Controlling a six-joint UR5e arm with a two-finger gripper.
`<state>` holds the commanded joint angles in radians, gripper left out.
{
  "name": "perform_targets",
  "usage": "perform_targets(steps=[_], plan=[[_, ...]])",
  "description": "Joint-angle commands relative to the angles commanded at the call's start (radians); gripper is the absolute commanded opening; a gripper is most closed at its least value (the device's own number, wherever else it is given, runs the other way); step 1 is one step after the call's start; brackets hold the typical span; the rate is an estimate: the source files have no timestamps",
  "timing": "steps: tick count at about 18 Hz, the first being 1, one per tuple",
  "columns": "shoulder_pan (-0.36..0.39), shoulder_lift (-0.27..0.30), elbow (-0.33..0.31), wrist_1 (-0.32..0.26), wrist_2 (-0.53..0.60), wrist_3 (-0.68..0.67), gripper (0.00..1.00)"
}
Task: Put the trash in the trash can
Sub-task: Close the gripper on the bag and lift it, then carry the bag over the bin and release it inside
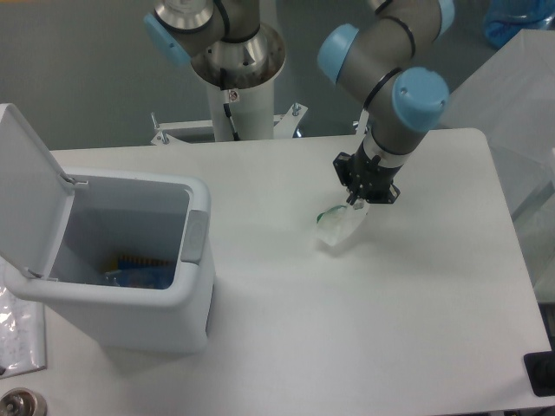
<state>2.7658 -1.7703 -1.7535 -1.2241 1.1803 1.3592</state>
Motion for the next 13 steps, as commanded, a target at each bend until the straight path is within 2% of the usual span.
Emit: perform_targets(steps=[4, 8, 13], plan=[[-0.003, 0.006, 0.075, 0.006, -0.216, -0.138, 0.00], [-0.011, 0.006, 0.169, 0.011, -0.378, -0.248, 0.00], [-0.026, -0.003, 0.293, 0.099, -0.505, -0.501, 0.00]])
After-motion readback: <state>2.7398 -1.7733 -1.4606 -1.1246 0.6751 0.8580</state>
